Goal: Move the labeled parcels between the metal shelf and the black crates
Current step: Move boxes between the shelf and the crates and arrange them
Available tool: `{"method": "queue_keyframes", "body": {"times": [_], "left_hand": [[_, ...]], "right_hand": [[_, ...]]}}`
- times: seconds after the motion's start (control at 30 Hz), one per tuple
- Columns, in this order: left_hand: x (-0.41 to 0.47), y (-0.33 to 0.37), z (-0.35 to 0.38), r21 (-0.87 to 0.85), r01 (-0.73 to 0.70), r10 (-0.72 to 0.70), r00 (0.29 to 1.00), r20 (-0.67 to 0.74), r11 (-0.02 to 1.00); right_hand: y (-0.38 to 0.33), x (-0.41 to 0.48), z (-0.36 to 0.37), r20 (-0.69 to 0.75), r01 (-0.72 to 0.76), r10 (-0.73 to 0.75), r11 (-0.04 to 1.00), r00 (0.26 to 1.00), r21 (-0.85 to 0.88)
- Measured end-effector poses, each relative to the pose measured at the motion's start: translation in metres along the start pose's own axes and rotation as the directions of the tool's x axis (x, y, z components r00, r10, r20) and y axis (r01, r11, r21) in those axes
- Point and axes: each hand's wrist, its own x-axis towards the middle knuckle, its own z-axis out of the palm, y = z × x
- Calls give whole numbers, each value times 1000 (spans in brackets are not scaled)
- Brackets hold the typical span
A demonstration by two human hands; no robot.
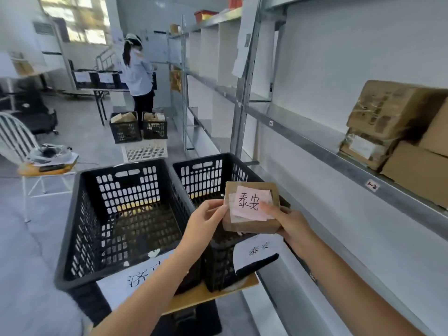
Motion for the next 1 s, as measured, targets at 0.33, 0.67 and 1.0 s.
{"method": "queue_keyframes", "body": {"times": [0.33,0.67,1.0], "left_hand": [[99,-33,-45,260,-28,29,1000,-1,965],[194,-68,-38,364,97,-59,992,-113,926],[280,-101,-37,447,261,-149,952,-269,855]], "right_hand": [[-6,116,52,-18,-32,31,998,999,-60],[-6,251,63,49,-113,119,987,992,-112],[22,382,80,229,-223,279,944,933,-241]]}}
